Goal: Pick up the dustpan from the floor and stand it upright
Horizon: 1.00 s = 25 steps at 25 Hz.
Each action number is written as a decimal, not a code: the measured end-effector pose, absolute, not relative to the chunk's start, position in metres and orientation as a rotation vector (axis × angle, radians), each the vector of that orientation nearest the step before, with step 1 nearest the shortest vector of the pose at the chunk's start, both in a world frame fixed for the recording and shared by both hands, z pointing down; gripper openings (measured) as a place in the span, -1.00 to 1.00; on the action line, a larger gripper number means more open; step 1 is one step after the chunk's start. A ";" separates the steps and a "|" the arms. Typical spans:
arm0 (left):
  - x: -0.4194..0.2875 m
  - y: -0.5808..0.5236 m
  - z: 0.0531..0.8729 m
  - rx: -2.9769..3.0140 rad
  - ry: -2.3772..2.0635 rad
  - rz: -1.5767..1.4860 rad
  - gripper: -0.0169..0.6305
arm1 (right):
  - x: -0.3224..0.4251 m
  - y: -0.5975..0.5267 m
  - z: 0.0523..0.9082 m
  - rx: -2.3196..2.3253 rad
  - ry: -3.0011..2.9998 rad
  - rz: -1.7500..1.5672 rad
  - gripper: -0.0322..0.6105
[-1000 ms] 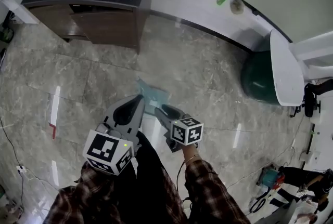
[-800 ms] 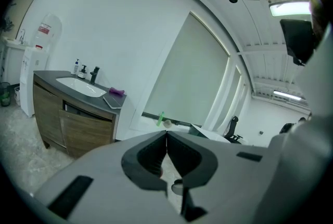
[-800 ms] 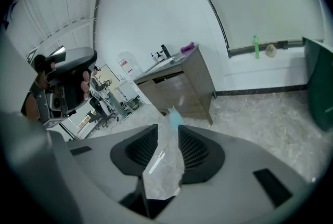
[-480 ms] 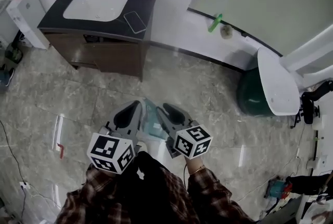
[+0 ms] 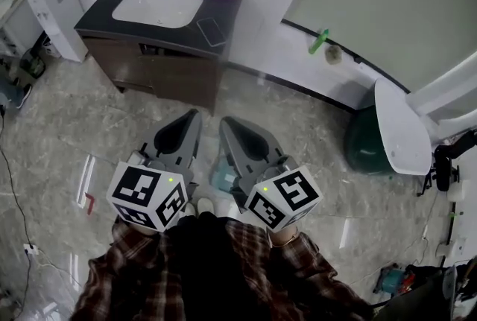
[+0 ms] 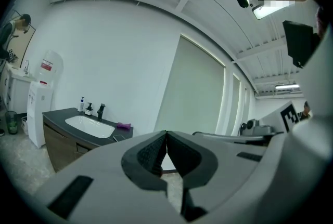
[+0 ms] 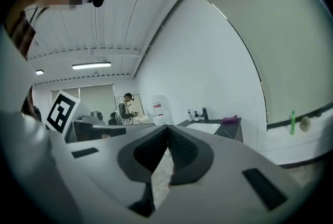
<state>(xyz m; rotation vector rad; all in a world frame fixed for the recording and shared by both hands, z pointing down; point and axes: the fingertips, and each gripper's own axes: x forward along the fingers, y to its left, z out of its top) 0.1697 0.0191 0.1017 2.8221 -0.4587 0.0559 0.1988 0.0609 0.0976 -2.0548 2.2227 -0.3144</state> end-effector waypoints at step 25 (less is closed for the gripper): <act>0.161 0.031 0.114 2.790 -0.513 0.073 -0.91 | 0.185 0.068 0.110 -1.999 2.305 -0.324 -0.87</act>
